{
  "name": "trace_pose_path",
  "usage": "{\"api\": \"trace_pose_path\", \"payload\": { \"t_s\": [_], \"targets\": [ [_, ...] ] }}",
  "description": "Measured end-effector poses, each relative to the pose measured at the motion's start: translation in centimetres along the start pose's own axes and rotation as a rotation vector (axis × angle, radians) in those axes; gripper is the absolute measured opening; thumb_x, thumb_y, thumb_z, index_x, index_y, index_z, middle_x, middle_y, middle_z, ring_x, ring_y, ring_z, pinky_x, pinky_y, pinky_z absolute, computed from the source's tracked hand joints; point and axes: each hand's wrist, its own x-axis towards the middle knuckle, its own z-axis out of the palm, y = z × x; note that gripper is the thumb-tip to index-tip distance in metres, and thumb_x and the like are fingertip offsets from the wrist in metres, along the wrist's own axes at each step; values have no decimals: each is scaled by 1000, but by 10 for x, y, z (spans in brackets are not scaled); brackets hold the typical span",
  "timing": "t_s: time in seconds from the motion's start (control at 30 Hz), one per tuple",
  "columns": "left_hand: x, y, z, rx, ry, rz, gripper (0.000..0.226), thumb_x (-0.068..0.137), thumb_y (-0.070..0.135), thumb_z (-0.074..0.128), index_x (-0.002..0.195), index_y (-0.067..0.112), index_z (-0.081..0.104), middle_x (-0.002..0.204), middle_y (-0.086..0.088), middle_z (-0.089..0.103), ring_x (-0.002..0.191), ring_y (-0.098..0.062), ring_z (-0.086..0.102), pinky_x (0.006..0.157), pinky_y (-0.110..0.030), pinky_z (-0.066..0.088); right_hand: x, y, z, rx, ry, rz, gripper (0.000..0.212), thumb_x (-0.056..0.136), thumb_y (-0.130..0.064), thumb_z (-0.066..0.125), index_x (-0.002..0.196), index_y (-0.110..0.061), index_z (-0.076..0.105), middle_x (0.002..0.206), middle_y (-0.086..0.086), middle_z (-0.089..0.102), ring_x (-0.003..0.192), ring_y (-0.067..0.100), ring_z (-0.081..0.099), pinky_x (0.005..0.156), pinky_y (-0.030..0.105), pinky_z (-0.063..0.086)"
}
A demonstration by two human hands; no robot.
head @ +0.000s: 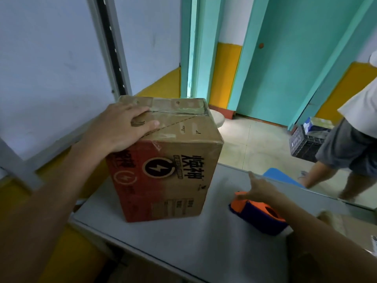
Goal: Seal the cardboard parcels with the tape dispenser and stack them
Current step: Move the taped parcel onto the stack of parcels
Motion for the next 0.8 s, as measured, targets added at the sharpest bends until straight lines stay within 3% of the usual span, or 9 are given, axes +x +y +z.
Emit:
{"api": "trace_pose_path", "payload": {
  "t_s": [0.1,0.17,0.3,0.4,0.5,0.7,0.8],
  "targets": [
    [-7,-4,1,-18,24,-6,75,74,80,29,138,42,38,152,7,28,139,-23,22,109,-51,21,-6,7,-6,41,107,16,100,71,-71,60,138,-3,30,136,17,43,116,28,49,90,35,44],
    [-10,-9,2,-46,61,-6,70,78,78,28,137,43,40,151,7,30,138,-24,24,109,-51,21,-14,14,-9,9,78,22,97,72,-71,58,136,-2,32,133,15,48,112,26,52,87,33,44],
    [-11,-9,4,-90,73,-12,68,74,69,26,134,43,44,149,5,34,138,-26,27,110,-51,21,-23,16,4,-164,-221,10,106,75,-40,76,150,-14,5,147,14,36,132,30,39,102,36,37],
    [-8,-6,3,-94,100,-10,67,74,66,26,133,40,46,148,5,36,137,-25,28,110,-49,21,-21,18,25,-184,-169,-51,101,79,-23,73,151,-20,2,137,16,49,122,30,49,94,36,43],
    [-9,-8,3,-83,104,-16,65,75,65,26,132,42,47,147,6,38,137,-25,29,109,-51,23,-18,34,37,-111,-78,-43,111,72,-19,78,150,-22,0,130,18,53,116,31,54,88,36,44],
    [-10,-22,5,-180,68,-11,59,71,51,29,128,51,45,147,11,37,137,-21,28,108,-58,24,-12,29,15,114,-148,-128,101,76,-20,74,149,-31,5,138,12,44,118,29,49,92,38,44],
    [-11,-20,4,-212,44,1,67,66,51,31,131,46,46,148,8,37,138,-21,28,109,-54,23,-19,18,-31,283,-166,-275,91,78,-16,73,146,-33,15,129,4,50,109,23,51,88,37,47]
  ]
}}
